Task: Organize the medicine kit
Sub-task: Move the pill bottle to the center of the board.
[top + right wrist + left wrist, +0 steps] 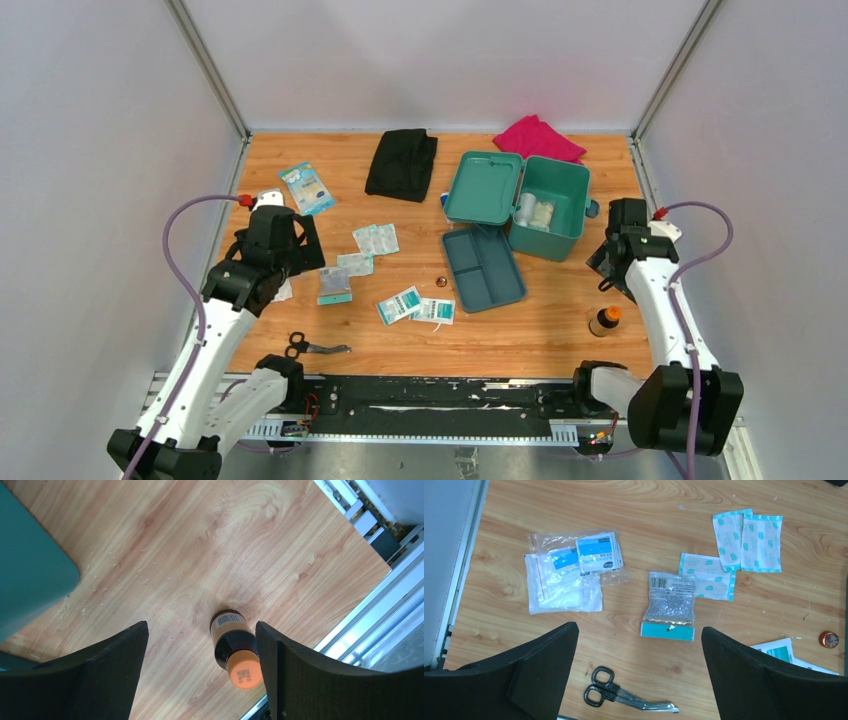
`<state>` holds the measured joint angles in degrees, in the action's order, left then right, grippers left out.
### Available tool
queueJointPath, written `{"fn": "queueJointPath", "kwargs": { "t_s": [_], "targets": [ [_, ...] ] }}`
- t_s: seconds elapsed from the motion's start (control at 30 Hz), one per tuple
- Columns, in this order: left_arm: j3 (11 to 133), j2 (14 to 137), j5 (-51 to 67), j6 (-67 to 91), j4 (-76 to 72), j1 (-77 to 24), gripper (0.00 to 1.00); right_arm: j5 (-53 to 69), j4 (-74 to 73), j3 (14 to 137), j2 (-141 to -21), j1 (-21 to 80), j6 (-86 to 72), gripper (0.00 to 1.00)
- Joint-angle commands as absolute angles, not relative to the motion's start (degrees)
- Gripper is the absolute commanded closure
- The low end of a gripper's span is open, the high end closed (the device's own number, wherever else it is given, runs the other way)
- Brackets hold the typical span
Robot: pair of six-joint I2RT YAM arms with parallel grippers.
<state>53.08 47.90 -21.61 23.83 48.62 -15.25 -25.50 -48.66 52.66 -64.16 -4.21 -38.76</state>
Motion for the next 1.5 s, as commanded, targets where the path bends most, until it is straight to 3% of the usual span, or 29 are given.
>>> {"fn": "queueJointPath", "kwargs": {
  "t_s": [0.0, 0.63, 1.07, 1.47],
  "targets": [
    [52.3, 48.3, -21.0, 23.8, 48.8, -15.6, 0.0, -20.9, -46.4, 48.4, -62.2, -6.9, -39.8, 0.17],
    [52.0, 49.9, -20.1, 24.3, 48.7, -16.2, 0.0, -19.4, -45.5, 41.0, -59.6, -7.6, -40.1, 0.21],
    [51.9, 49.8, -19.6, 24.1, 48.5, -16.6, 0.0, -18.3, -52.5, 42.6, -53.2, -7.6, -39.3, 0.15],
    [51.8, 49.3, -19.4, 24.1, 48.2, -16.9, 0.0, -14.3, -50.8, 39.2, -54.2, -7.6, -41.0, 0.21]
  ]
}}
